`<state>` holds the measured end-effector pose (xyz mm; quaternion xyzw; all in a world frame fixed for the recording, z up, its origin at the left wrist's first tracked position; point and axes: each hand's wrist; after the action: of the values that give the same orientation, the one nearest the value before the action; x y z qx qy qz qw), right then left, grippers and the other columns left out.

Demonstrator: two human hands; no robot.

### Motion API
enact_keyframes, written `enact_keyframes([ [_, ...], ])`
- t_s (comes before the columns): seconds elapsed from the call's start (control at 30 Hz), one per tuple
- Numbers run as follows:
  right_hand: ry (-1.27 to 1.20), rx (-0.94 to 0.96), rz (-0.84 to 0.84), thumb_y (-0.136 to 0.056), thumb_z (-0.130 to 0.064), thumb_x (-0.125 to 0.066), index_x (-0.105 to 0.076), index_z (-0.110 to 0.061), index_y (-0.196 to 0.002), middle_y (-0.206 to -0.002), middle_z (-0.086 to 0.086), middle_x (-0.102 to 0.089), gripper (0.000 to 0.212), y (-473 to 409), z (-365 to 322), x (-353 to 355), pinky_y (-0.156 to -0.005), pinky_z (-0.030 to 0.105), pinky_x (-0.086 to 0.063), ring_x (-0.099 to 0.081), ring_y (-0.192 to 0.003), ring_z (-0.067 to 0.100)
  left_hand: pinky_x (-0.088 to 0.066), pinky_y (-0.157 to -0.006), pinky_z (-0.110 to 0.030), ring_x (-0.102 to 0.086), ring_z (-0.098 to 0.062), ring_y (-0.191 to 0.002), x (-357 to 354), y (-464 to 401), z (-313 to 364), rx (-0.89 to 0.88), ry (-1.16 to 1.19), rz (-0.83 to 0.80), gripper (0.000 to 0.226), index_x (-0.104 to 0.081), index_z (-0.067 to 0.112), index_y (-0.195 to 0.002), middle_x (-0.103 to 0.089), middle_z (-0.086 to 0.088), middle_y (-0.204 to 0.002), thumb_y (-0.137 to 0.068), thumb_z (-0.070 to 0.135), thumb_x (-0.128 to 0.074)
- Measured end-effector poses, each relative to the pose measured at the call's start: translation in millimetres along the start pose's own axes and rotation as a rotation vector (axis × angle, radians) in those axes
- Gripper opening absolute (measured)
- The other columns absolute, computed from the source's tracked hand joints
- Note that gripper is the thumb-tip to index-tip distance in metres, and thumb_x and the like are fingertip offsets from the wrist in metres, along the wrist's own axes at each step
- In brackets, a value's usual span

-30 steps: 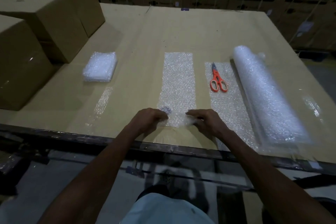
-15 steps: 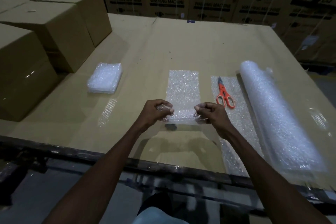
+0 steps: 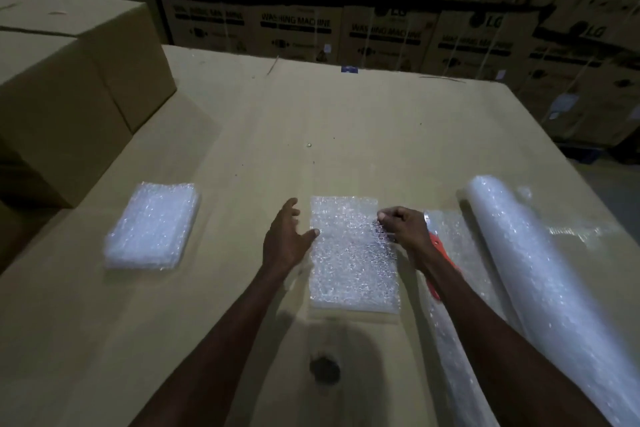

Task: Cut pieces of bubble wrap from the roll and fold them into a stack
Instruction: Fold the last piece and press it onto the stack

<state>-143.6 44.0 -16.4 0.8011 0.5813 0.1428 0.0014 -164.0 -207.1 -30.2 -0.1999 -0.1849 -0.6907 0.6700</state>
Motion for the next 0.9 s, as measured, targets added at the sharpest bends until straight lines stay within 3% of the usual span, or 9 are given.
enact_keyframes([
  [0.1,0.056,-0.016,0.040,-0.094,-0.001,-0.069,-0.073,-0.004,-0.088,-0.067,0.002,-0.064,0.008,-28.9,4.5,-9.4,-0.052,0.018,-0.044,-0.053,-0.048,-0.002,-0.040,-0.109,-0.042,-0.042,-0.021,-0.138,-15.7,-9.8,-7.7,-0.172,-0.248,-0.067,0.076,-0.029,0.015,-0.155,-0.036,-0.002,-0.157,-0.094,0.040,-0.066],
  [0.27,0.025,-0.063,0.048,-0.093,-0.003,-0.071,-0.074,0.005,-0.095,-0.065,0.007,-0.064,0.009,-58.0,7.4,-22.0,-0.043,0.021,-0.042,-0.052,-0.053,0.016,-0.004,-0.123,-0.049,-0.011,-0.019,-0.153,-41.0,-27.0,-10.0,-0.391,-0.577,-0.223,0.071,-0.019,0.013,-0.158,-0.020,-0.003,-0.166,-0.103,0.057,-0.029],
  [0.37,0.006,-0.079,0.062,-0.093,-0.005,-0.072,-0.074,0.002,-0.093,-0.062,0.003,-0.064,0.007,-70.7,8.1,-29.1,-0.041,0.018,-0.039,-0.051,-0.047,0.010,0.002,-0.122,-0.047,-0.008,-0.019,-0.154,-50.4,-36.1,-13.6,-0.438,-0.639,-0.284,0.085,-0.018,0.012,-0.159,-0.017,-0.004,-0.166,-0.093,0.065,-0.005],
  [0.5,0.006,-0.050,0.085,-0.093,-0.004,-0.072,-0.074,0.001,-0.094,-0.064,0.003,-0.065,0.006,-78.7,5.7,-36.4,-0.039,0.019,-0.040,-0.052,-0.042,0.006,-0.004,-0.121,-0.048,-0.022,-0.023,-0.152,-58.8,-41.4,-30.0,-0.517,-0.621,-0.246,0.082,-0.031,0.008,-0.155,-0.026,-0.008,-0.163,-0.097,0.063,-0.016],
  [0.57,0.037,-0.006,0.098,-0.091,-0.004,-0.073,-0.074,-0.001,-0.095,-0.073,0.006,-0.070,0.005,-82.8,4.9,-39.7,-0.051,0.019,-0.049,-0.062,-0.054,0.005,-0.018,-0.119,-0.055,-0.032,-0.026,-0.148,-60.8,-43.4,-40.5,-0.518,-0.662,-0.253,0.080,-0.040,0.005,-0.150,-0.034,-0.011,-0.159,-0.099,0.064,-0.019],
  [0.63,0.148,0.048,0.178,-0.090,-0.009,-0.076,-0.073,-0.002,-0.108,-0.093,0.011,-0.075,0.020,-85.0,5.5,-41.6,-0.073,0.027,-0.056,-0.070,-0.080,0.016,-0.027,-0.117,-0.058,-0.034,-0.027,-0.146,-61.8,-41.6,-46.7,-0.502,-0.682,-0.268,0.083,-0.042,0.004,-0.149,-0.036,-0.013,-0.158,-0.100,0.064,-0.014],
  [0.73,0.431,0.238,0.309,-0.092,-0.013,-0.075,-0.067,-0.003,-0.128,-0.124,0.013,-0.070,0.038,-69.3,3.4,-44.7,-0.094,0.031,-0.052,-0.067,-0.106,0.023,-0.023,-0.120,-0.056,-0.027,-0.026,-0.149,-63.0,-39.9,-48.0,-0.504,-0.678,-0.253,0.082,-0.036,0.004,-0.152,-0.030,-0.013,-0.160,-0.101,0.064,-0.013],
  [0.83,0.631,0.438,0.100,-0.099,-0.018,-0.065,-0.062,-0.003,-0.135,-0.138,0.016,-0.063,0.039,-41.8,6.4,-56.8,-0.101,0.029,-0.042,-0.064,-0.117,0.028,-0.017,-0.121,-0.056,-0.024,-0.025,-0.151,-63.9,-39.7,-48.1,-0.520,-0.692,-0.214,0.078,-0.034,0.005,-0.153,-0.027,-0.013,-0.162,-0.101,0.061,-0.022],
  [0.9,0.744,0.420,-0.102,-0.105,-0.027,-0.052,-0.052,-0.006,-0.146,-0.152,0.014,-0.052,0.046,-31.8,15.7,-66.6,-0.110,0.036,-0.039,-0.054,-0.134,0.028,-0.016,-0.121,-0.057,-0.023,-0.024,-0.151,-63.5,-39.6,-49.4,-0.536,-0.689,-0.196,0.075,-0.034,0.005,-0.153,-0.027,-0.013,-0.162,-0.101,0.058,-0.027],
])
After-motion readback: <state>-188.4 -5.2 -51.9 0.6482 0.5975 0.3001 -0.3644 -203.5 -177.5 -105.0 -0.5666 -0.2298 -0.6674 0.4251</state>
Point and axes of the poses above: each hand's wrist, its own y-axis away from the middle knuckle, its own x-axis out of the back of the hand, z = x × y
